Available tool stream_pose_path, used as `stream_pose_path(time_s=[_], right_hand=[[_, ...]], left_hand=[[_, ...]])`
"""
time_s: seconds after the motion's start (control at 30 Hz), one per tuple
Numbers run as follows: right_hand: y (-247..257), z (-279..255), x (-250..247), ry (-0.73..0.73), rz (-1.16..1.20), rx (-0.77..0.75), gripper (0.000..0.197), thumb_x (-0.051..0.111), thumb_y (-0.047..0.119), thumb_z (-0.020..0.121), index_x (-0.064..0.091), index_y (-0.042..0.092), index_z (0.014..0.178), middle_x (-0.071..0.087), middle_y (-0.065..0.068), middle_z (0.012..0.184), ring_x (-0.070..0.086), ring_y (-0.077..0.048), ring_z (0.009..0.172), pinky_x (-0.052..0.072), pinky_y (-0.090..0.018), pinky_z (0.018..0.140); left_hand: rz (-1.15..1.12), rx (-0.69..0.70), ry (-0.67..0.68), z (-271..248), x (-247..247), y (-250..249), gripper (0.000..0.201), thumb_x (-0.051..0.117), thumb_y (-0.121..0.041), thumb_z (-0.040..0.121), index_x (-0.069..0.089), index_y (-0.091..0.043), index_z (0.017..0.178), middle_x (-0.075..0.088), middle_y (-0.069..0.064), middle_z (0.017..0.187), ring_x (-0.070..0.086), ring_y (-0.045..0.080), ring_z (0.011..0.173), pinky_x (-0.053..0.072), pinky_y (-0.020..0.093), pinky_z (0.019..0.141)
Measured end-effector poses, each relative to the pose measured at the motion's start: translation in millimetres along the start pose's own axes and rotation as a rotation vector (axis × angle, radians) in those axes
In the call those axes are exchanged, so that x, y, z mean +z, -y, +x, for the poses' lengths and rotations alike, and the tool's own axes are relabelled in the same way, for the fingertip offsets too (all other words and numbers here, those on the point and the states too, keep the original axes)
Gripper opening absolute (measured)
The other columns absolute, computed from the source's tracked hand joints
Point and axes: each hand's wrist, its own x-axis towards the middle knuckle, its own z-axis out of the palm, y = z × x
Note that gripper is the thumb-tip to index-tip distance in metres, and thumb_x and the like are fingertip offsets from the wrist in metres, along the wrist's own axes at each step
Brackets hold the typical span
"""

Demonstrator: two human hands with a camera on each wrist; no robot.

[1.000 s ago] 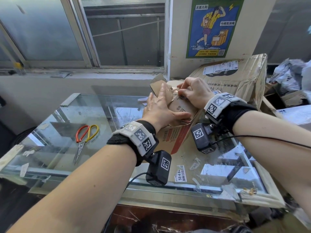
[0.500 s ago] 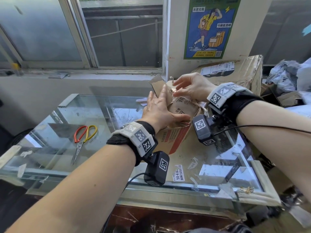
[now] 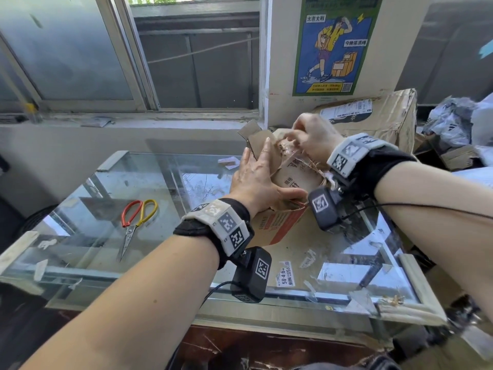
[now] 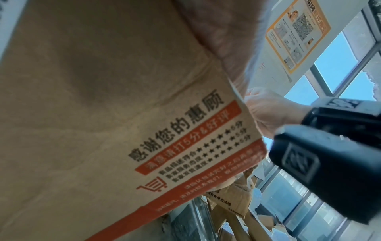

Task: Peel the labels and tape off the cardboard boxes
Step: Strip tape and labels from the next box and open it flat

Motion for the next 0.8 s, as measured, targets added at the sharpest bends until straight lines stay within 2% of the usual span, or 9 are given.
stream_pose_path(time_s=[0.07, 0.13, 0.2, 0.3, 0.37, 0.47, 0.53, 0.63, 0.8], right_hand=[[-3.5, -1.6, -11.5, 0.016, 0.279, 0.133, 0.014, 0.046, 0.016, 0.1, 0.051, 0.004, 0.099, 0.067, -0.015, 0.097, 0.067, -0.028, 0.081, 0.058, -0.034, 0.062], [-4.9, -3.7, -17.8, 0.072, 0.316, 0.134, 0.011, 0.049, 0.016, 0.098, 0.052, 0.005, 0.098, 0.067, -0.014, 0.094, 0.068, -0.024, 0.076, 0.057, -0.028, 0.056], [-4.3, -5.9, -15.4, 0.108, 0.206, 0.076, 0.01, 0.057, 0.018, 0.094, 0.057, 0.008, 0.096, 0.068, -0.012, 0.093, 0.067, -0.021, 0.073, 0.057, -0.032, 0.062], [-3.6, -7.4, -7.9, 0.037, 0.194, 0.062, 0.01, 0.061, 0.022, 0.092, 0.059, 0.012, 0.092, 0.069, -0.011, 0.091, 0.068, -0.025, 0.077, 0.057, -0.045, 0.076], [-2.3, -9.4, -6.5, -0.036, 0.26, 0.061, 0.01, 0.059, 0.018, 0.093, 0.057, 0.008, 0.095, 0.069, -0.013, 0.093, 0.067, -0.024, 0.076, 0.057, -0.044, 0.075], [-4.4, -10.2, -7.9, -0.113, 0.142, -0.013, 0.016, 0.065, 0.014, 0.088, 0.055, 0.009, 0.1, 0.068, -0.008, 0.092, 0.065, -0.022, 0.082, 0.055, -0.04, 0.079], [-4.2, -12.5, -8.4, -0.063, 0.031, -0.056, 0.02, 0.068, 0.011, 0.085, 0.057, 0.01, 0.101, 0.067, -0.007, 0.092, 0.065, -0.022, 0.086, 0.054, -0.04, 0.083], [-1.3, -16.6, -6.8, 0.026, -0.213, -0.1, 0.009, 0.064, 0.013, 0.089, 0.07, 0.007, 0.093, 0.067, -0.008, 0.097, 0.062, -0.023, 0.09, 0.052, -0.04, 0.086], [3.5, -19.1, -9.0, 0.085, -0.229, -0.063, 0.011, 0.069, 0.012, 0.085, 0.074, 0.005, 0.093, 0.065, -0.007, 0.103, 0.059, -0.02, 0.092, 0.051, -0.035, 0.087]], left_hand=[[-0.005, -0.007, 0.03, -2.8, 1.9, -0.2, 0.134, 0.079, -0.067, 0.056, -0.007, -0.034, 0.153, 0.001, 0.013, 0.161, -0.008, 0.023, 0.149, 0.011, 0.046, 0.121], [0.004, -0.008, 0.028, -2.0, 1.2, -0.1, 0.134, 0.079, -0.067, 0.056, -0.007, -0.034, 0.154, 0.0, 0.013, 0.161, -0.009, 0.022, 0.149, 0.01, 0.046, 0.121], [0.023, -0.009, 0.016, 0.9, -0.9, 0.0, 0.135, 0.078, -0.069, 0.056, -0.006, -0.032, 0.154, 0.001, 0.013, 0.161, -0.01, 0.022, 0.149, 0.009, 0.044, 0.121], [0.025, -0.026, 0.003, 3.5, -2.6, 2.0, 0.135, 0.076, -0.072, 0.055, -0.006, -0.031, 0.154, 0.002, 0.013, 0.161, -0.008, 0.023, 0.149, 0.01, 0.046, 0.121], [0.001, -0.038, 0.009, 3.6, -2.2, 4.2, 0.135, 0.076, -0.072, 0.054, -0.006, -0.031, 0.154, 0.002, 0.012, 0.161, -0.009, 0.022, 0.149, 0.01, 0.047, 0.121], [-0.015, -0.052, 0.014, 4.1, -2.1, 5.6, 0.135, 0.076, -0.072, 0.055, -0.006, -0.031, 0.154, 0.0, 0.012, 0.161, -0.01, 0.021, 0.149, 0.009, 0.048, 0.121], [-0.013, -0.06, 0.006, 5.2, -3.1, 5.6, 0.135, 0.076, -0.072, 0.055, -0.006, -0.031, 0.154, -0.001, 0.013, 0.161, -0.01, 0.021, 0.149, 0.009, 0.047, 0.121], [-0.013, -0.066, -0.004, 7.8, -4.4, 6.3, 0.134, 0.076, -0.071, 0.056, -0.004, -0.029, 0.155, 0.002, 0.012, 0.161, -0.009, 0.021, 0.149, 0.01, 0.046, 0.121], [-0.016, -0.072, -0.006, 10.2, -4.3, 7.0, 0.134, 0.076, -0.071, 0.055, -0.003, -0.028, 0.155, 0.003, 0.012, 0.161, -0.005, 0.022, 0.149, 0.011, 0.046, 0.121]])
